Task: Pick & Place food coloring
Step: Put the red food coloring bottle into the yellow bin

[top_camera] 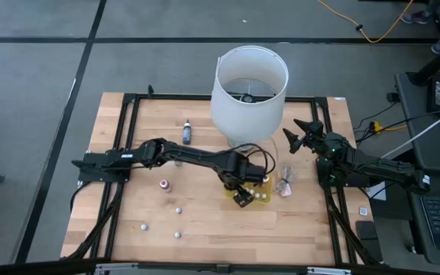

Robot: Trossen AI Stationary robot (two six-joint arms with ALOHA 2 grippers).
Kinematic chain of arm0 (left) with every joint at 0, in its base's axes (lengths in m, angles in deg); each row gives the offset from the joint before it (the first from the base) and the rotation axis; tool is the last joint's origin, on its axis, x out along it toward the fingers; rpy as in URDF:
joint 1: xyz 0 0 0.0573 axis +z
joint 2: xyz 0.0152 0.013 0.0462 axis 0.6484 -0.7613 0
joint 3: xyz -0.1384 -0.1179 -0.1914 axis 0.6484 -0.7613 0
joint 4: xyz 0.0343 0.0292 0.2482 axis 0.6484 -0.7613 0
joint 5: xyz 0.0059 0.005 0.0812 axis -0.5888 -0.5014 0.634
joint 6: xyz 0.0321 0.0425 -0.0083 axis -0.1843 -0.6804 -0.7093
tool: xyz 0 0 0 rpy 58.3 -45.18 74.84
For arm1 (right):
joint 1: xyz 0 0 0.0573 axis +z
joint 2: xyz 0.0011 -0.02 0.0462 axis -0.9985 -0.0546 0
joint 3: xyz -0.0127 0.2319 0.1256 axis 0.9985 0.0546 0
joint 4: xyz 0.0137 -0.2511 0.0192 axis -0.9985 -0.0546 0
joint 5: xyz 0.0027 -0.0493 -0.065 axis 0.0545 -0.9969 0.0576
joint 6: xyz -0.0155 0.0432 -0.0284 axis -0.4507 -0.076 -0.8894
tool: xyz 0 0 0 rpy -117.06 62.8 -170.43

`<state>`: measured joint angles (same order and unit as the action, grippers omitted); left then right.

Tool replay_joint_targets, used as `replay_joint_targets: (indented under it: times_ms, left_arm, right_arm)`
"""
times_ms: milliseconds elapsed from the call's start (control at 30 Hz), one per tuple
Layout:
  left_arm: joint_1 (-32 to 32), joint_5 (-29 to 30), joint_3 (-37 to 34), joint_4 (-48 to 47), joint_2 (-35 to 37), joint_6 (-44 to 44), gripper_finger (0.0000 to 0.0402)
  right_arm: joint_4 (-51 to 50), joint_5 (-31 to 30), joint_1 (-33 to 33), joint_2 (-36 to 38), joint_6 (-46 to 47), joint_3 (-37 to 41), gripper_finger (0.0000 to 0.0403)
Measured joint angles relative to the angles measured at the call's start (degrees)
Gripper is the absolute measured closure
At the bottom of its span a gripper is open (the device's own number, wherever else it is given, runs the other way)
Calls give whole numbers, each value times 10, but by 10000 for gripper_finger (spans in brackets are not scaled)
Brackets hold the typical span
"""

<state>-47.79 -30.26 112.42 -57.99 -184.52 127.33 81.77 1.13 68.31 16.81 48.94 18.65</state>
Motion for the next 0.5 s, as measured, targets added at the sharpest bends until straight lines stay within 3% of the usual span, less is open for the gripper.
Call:
replay_joint_targets:
  times_ms: [200, 400, 500]
  left_arm:
    - [0, -17, -76, -12, 44, -49, 93]
    - [-15, 11, -165, 16, 137, -76, 95]
    - [-25, 30, -172, 26, 171, -90, 95]
  right_arm:
    - [0, 0, 0, 0, 0, 0, 47]
    - [0, 0, 0, 0, 0, 0, 47]
    - [0, 0, 0, -1, -1, 0, 47]
